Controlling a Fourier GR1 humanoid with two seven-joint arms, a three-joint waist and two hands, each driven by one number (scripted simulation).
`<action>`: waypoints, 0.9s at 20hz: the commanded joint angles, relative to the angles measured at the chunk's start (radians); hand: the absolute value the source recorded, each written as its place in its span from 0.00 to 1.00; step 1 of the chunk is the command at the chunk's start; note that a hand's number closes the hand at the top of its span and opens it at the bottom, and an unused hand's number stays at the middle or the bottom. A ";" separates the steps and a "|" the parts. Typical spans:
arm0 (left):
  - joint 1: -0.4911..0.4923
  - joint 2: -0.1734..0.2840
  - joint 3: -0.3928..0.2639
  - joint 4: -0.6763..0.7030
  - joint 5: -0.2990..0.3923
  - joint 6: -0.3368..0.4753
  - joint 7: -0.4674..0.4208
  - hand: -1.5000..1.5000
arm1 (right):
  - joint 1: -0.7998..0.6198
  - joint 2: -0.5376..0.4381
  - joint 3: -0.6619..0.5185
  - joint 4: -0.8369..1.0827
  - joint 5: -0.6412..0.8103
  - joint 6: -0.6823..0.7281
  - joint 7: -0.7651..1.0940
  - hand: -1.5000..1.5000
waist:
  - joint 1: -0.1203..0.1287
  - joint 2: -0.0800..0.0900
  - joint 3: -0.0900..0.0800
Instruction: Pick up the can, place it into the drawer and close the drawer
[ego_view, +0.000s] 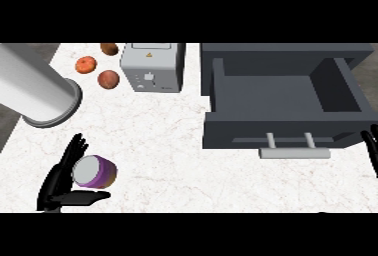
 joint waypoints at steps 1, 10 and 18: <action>-0.045 0.009 -0.008 0.013 0.011 0.006 0.045 0.00 | 0.068 0.035 0.032 -0.036 0.019 0.007 -0.048 0.00 | -0.001 0.000 0.000; -0.102 0.000 -0.038 0.101 0.011 -0.003 -0.006 0.00 | 0.049 0.036 0.012 -0.021 -0.020 0.030 -0.027 0.00 | -0.001 0.000 0.000; -0.098 -0.041 -0.078 0.054 0.016 0.004 -0.023 1.00 | -0.020 0.027 -0.008 -0.004 -0.002 -0.005 -0.001 0.00 | 0.002 0.000 0.000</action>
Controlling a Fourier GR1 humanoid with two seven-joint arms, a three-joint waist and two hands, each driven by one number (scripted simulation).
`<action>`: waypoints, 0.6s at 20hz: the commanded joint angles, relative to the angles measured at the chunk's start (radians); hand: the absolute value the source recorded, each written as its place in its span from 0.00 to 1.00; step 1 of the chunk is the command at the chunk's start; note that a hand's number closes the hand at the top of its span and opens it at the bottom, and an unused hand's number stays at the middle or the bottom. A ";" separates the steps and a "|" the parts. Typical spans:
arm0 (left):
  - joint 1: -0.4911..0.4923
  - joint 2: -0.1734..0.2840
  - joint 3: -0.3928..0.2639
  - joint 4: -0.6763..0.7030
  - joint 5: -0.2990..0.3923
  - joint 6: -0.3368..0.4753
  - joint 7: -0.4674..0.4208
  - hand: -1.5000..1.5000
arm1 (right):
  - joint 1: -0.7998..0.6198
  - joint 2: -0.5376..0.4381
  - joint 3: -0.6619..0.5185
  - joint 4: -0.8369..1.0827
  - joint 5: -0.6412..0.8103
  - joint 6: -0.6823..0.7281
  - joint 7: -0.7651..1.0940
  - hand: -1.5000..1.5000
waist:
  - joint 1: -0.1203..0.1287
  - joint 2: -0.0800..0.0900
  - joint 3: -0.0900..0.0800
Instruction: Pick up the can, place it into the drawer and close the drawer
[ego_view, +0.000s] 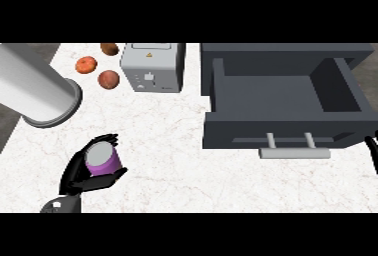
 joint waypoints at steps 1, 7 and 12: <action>-0.032 -0.002 -0.004 -0.007 0.031 -0.032 0.016 1.00 | 0.014 0.000 -0.019 0.007 -0.034 0.028 -0.018 0.00 | -0.001 0.001 -0.001; 0.001 -0.053 -0.045 -0.137 0.081 -0.067 0.143 1.00 | -0.029 -0.030 -0.049 -0.005 -0.039 0.007 0.028 0.00 | 0.001 0.000 -0.001; -0.061 -0.070 0.026 -0.171 0.115 0.066 0.203 1.00 | 0.028 0.013 0.019 0.052 0.010 -0.012 -0.082 0.00 | -0.002 0.001 0.000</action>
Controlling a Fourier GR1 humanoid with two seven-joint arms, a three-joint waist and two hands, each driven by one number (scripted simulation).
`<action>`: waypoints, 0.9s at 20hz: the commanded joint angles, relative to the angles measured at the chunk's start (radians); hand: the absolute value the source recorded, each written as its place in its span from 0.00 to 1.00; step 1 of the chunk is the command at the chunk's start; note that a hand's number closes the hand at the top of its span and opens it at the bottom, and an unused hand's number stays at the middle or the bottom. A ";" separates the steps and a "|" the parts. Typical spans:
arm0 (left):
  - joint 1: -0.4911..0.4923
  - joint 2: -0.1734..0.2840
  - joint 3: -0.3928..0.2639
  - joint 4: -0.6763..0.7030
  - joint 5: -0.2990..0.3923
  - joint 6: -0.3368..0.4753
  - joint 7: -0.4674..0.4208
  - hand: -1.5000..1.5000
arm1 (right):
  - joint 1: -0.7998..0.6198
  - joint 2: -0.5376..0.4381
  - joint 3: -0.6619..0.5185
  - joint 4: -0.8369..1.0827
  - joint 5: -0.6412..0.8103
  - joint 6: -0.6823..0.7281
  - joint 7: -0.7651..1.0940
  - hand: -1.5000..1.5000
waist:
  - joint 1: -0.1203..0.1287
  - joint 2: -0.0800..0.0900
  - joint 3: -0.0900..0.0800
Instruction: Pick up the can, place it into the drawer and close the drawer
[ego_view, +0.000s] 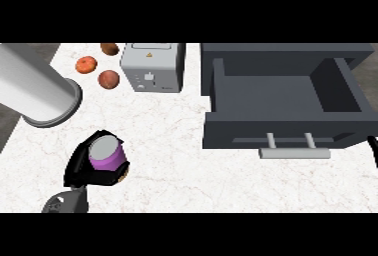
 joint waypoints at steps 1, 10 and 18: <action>-0.015 -0.042 0.036 -0.087 0.027 0.122 0.083 1.00 | 0.081 0.004 -0.034 0.013 -0.047 0.060 -0.095 0.00 | -0.002 -0.002 0.001; -0.181 -0.034 0.050 -0.059 0.049 0.211 0.117 1.00 | 0.006 -0.009 -0.015 0.023 -0.030 0.010 -0.037 0.00 | -0.003 0.001 0.000; -0.174 -0.098 -0.116 -0.365 -0.031 0.301 0.353 1.00 | 0.069 0.000 -0.008 -0.055 -0.016 0.007 -0.012 0.00 | -0.002 -0.001 0.000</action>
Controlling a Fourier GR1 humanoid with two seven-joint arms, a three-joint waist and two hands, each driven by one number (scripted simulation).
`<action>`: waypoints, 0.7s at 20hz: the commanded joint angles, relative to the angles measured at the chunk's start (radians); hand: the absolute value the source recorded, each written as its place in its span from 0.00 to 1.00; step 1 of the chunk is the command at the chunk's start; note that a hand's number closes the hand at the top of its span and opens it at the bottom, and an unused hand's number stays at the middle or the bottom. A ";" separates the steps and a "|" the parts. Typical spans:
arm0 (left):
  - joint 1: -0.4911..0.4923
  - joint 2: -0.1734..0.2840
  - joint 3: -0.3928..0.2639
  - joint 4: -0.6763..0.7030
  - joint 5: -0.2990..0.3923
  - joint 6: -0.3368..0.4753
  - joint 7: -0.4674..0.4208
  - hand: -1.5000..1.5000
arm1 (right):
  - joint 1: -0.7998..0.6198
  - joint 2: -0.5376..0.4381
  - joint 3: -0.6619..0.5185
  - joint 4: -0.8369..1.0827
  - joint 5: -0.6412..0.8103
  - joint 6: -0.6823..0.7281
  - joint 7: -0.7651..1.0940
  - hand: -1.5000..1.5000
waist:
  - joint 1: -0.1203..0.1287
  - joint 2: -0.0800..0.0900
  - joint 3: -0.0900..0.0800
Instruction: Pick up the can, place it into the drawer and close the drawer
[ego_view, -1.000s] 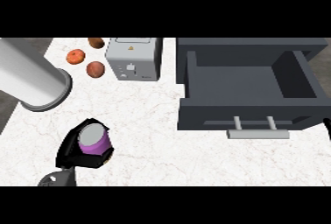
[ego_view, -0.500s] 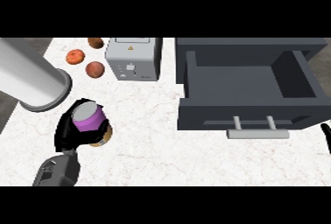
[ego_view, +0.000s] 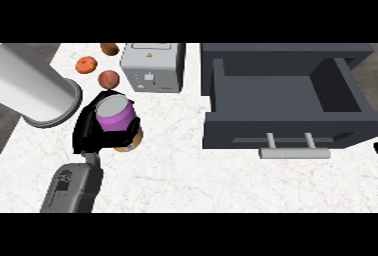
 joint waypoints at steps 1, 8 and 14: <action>-0.086 -0.017 -0.047 -0.046 -0.042 0.058 0.094 1.00 | -0.066 -0.029 -0.043 0.008 -0.034 -0.018 0.050 0.00 | -0.001 0.001 0.000; -0.197 -0.028 -0.165 -0.143 -0.058 0.141 0.274 1.00 | 0.002 -0.005 -0.035 -0.028 -0.028 0.008 0.016 0.00 | -0.005 0.001 0.000; -0.428 -0.028 -0.288 -0.018 -0.037 0.325 0.335 1.00 | 0.036 -0.032 -0.060 -0.012 -0.056 0.045 -0.012 0.00 | -0.018 0.002 0.000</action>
